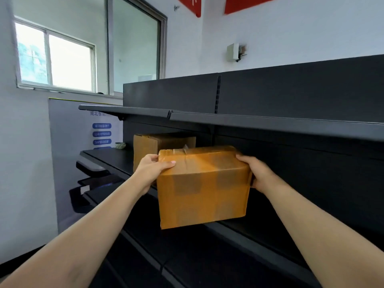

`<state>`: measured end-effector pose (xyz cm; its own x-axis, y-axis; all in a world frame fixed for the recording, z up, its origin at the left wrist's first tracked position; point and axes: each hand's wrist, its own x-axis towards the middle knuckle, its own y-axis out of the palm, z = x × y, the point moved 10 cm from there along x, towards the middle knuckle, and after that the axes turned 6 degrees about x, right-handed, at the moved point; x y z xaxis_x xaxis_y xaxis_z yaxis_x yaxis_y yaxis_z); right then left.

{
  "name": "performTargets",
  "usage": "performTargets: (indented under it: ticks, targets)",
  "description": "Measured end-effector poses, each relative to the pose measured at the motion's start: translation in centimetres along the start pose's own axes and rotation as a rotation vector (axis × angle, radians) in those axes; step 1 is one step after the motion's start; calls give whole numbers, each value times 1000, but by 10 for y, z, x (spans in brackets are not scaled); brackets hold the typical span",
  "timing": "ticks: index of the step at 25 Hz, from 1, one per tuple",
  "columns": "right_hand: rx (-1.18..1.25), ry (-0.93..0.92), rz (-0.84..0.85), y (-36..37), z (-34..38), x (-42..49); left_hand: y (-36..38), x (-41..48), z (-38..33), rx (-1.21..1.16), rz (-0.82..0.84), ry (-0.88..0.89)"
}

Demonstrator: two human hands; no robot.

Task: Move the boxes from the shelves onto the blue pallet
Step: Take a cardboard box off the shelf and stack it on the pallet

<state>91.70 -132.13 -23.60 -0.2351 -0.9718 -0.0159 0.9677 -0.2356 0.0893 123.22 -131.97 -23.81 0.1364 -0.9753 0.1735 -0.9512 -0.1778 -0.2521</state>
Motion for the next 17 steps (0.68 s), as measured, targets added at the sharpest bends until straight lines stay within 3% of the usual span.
performTargets:
  ticks: [4,7,11,17]
  targets:
    - [21,43,33,-9,-42,-136,-47,-154,10,-51,11,-17]
    - [-14,122,111,11,-83,-230,-97,-257,46,-51,0,-129]
    - [-32,246,280,89,-107,-330,-208,-363,63,51,-54,-224]
    - [-114,226,520,253,-125,-469,-393,-503,99,8,-307,-297]
